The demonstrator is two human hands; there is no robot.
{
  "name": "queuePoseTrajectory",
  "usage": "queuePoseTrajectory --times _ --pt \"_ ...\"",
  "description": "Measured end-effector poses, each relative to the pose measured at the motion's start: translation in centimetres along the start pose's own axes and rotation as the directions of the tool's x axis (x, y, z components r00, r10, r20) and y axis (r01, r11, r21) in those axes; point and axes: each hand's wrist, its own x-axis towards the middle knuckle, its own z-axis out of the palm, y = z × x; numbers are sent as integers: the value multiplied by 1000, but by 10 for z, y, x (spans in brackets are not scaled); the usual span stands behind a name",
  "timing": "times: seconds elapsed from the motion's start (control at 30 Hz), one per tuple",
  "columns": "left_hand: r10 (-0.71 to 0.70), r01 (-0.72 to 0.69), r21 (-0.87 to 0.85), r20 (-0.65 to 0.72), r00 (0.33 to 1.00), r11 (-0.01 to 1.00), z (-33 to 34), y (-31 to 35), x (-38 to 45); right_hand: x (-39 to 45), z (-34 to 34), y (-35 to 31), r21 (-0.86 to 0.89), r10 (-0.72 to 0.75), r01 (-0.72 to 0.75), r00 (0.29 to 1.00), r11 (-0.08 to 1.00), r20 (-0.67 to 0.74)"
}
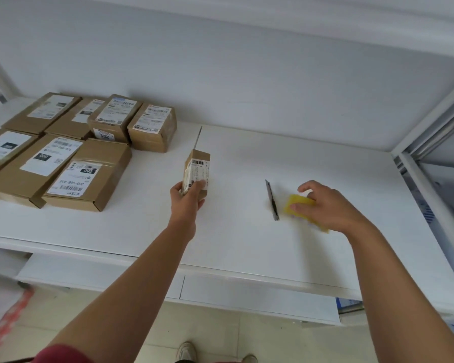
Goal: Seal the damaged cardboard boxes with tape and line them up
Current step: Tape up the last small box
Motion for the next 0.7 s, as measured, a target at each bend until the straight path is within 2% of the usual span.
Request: queuePoseTrajectory --times 0.07,0.13,0.2,0.33,0.43,0.5,0.53,0.57,0.63,0.7 --pt "-4 4 -3 31 1000 1000 11 -4 -4 3 -2 25 -144 -16 3 996 990 -88" --pt "-4 3 15 76 997 1000 24 -8 -10 4 6 48 -382 -90 7 976 924 -201" --pt "0 -4 27 146 989 1000 34 -13 -16 1 20 68 -495 -109 -37 958 868 -264" --pt "-51 57 -8 308 950 998 50 -16 -30 -5 37 96 -483 31 -187 949 855 -313" --pt "-151 181 -31 422 894 983 58 -12 -43 -4 39 95 -432 25 -176 943 884 -333" --pt "-204 216 29 477 855 976 62 -11 -51 -6 43 78 -234 -59 -30 930 972 -362" --pt "-225 224 64 500 836 972 63 -10 -56 -9 46 63 -49 -78 65 931 997 -358" --pt "-243 226 97 521 818 969 65 -10 -60 -13 49 46 152 -98 155 940 976 -328" --pt "-257 208 152 566 783 966 66 -9 -67 -21 57 17 490 -143 254 957 834 -253" --pt "-240 153 190 621 746 970 66 -10 -74 -27 67 0 710 -118 228 972 666 -201"
